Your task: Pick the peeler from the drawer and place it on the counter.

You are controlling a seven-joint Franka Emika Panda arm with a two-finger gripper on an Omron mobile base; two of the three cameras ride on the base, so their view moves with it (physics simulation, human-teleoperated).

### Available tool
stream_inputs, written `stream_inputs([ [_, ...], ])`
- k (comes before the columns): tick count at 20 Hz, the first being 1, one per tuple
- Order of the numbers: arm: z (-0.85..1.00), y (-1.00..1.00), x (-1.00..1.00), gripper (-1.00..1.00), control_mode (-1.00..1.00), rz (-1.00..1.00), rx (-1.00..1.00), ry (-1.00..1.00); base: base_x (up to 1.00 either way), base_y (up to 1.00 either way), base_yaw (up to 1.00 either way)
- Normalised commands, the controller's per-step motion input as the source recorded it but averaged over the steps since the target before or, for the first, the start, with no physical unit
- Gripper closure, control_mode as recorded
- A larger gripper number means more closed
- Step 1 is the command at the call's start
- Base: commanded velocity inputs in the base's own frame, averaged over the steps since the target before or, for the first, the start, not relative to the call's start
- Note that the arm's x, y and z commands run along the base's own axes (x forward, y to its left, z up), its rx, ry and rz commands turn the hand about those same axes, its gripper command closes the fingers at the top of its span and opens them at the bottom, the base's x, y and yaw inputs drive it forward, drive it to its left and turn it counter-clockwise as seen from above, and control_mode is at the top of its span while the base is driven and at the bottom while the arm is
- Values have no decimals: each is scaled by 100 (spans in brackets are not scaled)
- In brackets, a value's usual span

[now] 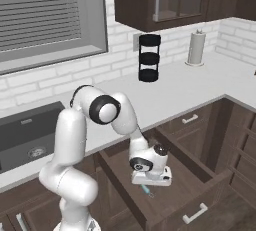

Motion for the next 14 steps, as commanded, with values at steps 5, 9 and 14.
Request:
stream_inputs([
  [5,-61,3,-9,-100,-100,6,0,-5,0,0,0],
  [9,-96,60,-32,100,-100,8,-4,-7,0,0,0],
  [14,-58,30,-53,100,-100,11,-2,-10,0,0,0],
])
